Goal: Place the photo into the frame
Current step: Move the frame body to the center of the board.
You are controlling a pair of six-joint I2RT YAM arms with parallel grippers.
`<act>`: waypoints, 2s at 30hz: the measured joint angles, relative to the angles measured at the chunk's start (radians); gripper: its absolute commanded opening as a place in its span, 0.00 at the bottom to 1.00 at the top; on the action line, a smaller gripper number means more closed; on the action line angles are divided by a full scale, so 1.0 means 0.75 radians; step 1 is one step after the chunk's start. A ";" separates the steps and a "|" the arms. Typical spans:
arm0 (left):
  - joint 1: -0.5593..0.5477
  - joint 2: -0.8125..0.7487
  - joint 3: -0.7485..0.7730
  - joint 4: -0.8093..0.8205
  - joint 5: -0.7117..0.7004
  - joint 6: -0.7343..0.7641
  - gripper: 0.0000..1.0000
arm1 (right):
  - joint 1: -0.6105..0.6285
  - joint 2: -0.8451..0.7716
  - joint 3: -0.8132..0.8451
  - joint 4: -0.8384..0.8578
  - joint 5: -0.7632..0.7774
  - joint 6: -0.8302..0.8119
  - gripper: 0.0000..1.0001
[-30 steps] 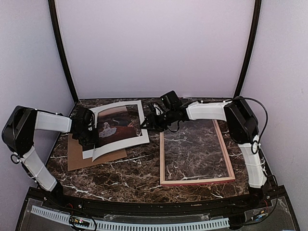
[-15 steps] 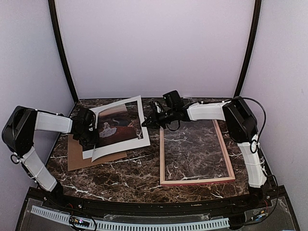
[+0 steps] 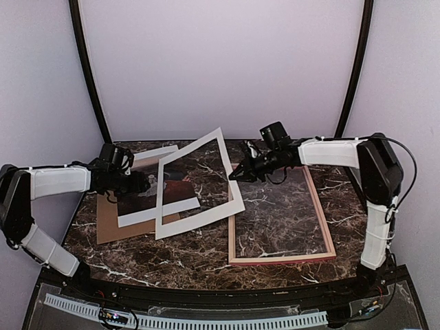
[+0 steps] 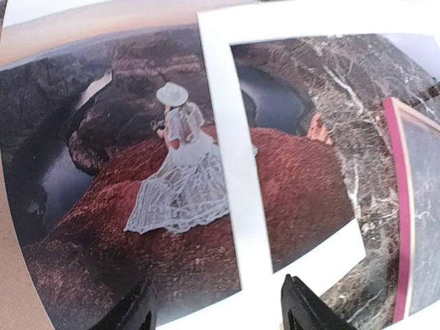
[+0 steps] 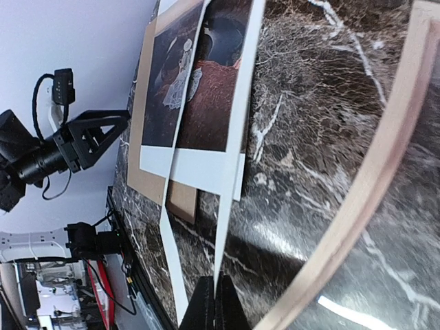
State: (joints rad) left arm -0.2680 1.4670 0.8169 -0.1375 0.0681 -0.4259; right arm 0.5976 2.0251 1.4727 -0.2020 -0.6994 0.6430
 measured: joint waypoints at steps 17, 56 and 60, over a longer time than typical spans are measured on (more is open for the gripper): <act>-0.041 -0.085 0.081 0.009 0.099 0.066 0.78 | -0.405 -0.788 -0.468 -0.894 0.488 -0.447 0.00; -0.076 -0.008 0.097 0.010 0.122 0.084 0.79 | -0.561 -1.050 -0.298 -1.133 0.351 -0.604 0.00; -0.077 -0.009 0.097 0.011 0.121 0.079 0.79 | -0.563 -1.051 -0.298 -1.195 0.446 -0.606 0.00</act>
State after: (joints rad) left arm -0.3260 1.4605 0.8898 -0.1295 0.1589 -0.3668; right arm 0.1753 1.2366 1.2495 -1.0981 -0.3649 0.1883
